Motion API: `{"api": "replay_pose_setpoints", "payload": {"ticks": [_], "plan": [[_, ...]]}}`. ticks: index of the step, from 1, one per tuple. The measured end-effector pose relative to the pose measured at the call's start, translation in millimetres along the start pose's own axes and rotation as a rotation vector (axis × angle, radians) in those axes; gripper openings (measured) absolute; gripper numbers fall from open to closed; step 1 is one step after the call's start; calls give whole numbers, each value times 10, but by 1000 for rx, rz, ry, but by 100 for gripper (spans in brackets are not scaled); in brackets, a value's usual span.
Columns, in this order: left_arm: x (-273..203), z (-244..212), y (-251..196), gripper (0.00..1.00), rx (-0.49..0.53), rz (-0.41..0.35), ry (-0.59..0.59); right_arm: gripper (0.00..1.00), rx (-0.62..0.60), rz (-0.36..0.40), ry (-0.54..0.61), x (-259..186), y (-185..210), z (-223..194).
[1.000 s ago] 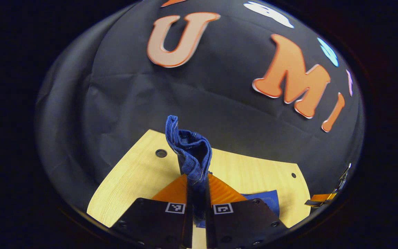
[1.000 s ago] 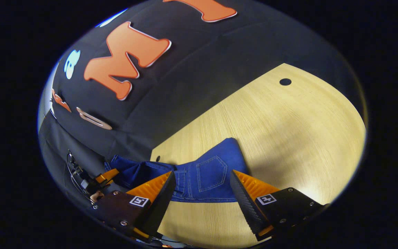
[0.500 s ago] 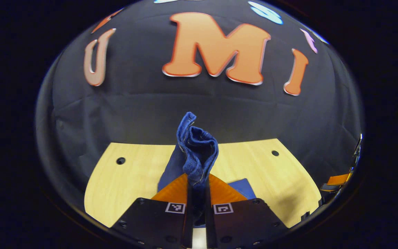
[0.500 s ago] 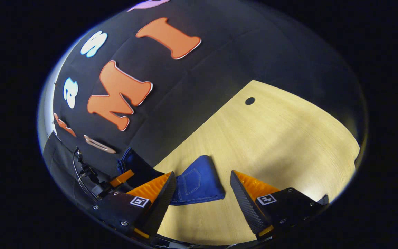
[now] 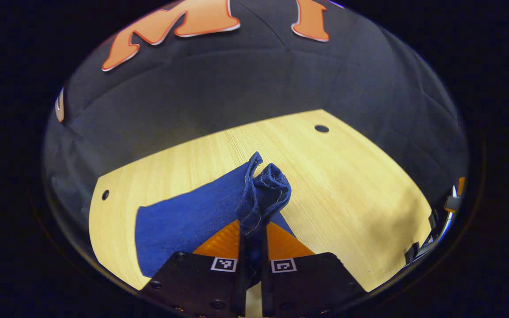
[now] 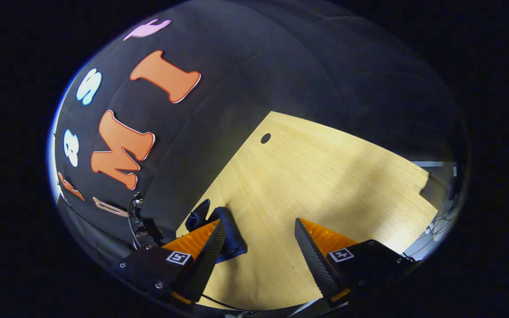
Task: Grasp the waist and the cuffs of the jeans and fold them to make the two legs overlap; first hold the waist and fold one-third of the jeans toward the cuffs, then hold the cuffs and fold the remaining one-third in the same direction to finish folding.
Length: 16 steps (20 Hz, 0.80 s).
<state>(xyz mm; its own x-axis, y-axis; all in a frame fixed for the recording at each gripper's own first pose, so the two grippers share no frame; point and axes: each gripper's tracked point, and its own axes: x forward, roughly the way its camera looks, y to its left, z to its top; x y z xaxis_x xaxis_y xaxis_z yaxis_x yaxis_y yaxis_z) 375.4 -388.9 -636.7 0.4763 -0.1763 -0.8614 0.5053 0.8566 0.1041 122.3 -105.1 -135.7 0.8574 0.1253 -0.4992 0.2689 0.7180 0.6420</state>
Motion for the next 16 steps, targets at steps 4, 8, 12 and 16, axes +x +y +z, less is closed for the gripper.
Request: {"api": "replay_pose_setpoints", "payload": {"ticks": [4, 8, 12, 16], "plan": [[324, -233, -354, 26, 0, -90, 42, 97, -12, -36, 3, -30, -45, -19], [173, -147, -606, 100, -78, -221, -12, 98, -72, -49, 22, 22, 104, -7], [-528, 296, -756, 99, -200, -433, -139, 97, -183, -21, 36, 143, 505, 19], [-1564, 981, -45, 98, -187, -363, -427, 97, -321, 22, 10, 202, 1033, 46]]}}
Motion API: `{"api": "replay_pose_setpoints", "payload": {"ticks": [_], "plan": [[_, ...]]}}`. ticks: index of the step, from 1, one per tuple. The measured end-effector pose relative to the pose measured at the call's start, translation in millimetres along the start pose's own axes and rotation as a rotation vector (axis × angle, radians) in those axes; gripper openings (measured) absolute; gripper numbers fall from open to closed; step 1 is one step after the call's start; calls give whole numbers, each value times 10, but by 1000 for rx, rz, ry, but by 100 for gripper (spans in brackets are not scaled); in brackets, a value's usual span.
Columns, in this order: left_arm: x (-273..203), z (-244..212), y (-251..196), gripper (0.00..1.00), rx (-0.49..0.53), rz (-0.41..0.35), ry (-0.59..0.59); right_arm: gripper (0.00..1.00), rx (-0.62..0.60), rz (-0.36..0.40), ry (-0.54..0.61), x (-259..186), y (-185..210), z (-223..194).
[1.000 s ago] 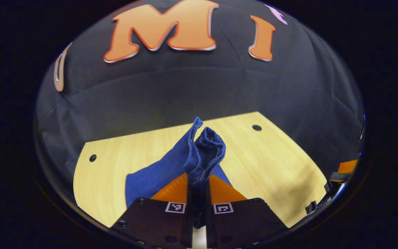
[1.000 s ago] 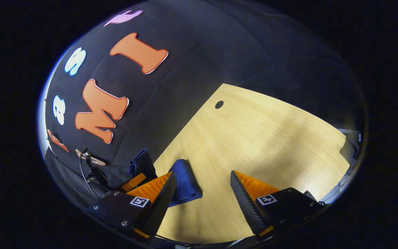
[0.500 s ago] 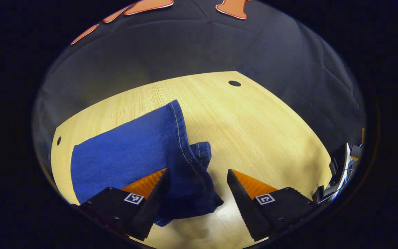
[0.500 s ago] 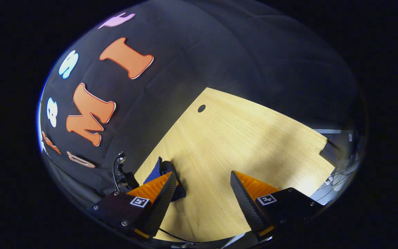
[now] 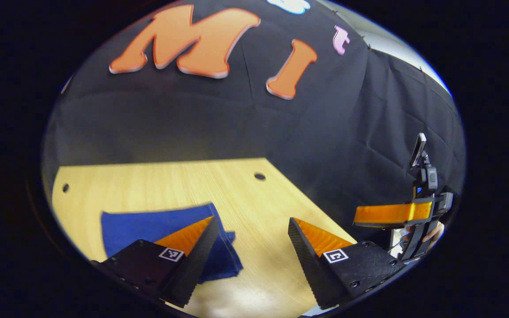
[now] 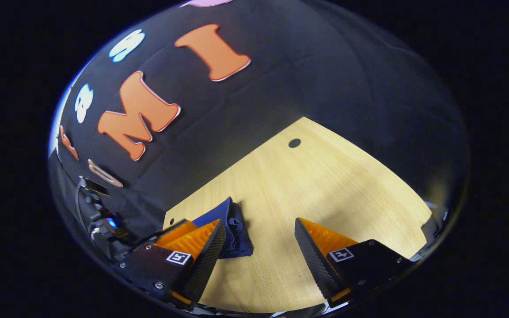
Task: Grasp the waist and the cuffs of the jeans and fold them to make the two legs overlap; first hold the waist and fold one-third of the jeans toward the cuffs, then hold the cuffs and fold the remaining one-third in the same direction to finish folding.
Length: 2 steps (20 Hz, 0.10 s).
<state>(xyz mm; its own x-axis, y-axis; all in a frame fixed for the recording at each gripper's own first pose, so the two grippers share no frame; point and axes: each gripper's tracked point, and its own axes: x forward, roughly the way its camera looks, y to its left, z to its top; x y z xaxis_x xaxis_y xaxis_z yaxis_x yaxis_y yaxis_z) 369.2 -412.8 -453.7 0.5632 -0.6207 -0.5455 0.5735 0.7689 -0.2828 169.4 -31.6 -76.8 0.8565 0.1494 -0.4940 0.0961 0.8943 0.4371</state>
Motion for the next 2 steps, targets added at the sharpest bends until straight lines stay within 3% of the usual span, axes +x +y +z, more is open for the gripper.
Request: {"api": "replay_pose_setpoints", "payload": {"ticks": [2], "plan": [[-437, 459, 224, 98, 34, 79, -126, 98, -76, -4, -46, 12, 192, 137]]}}
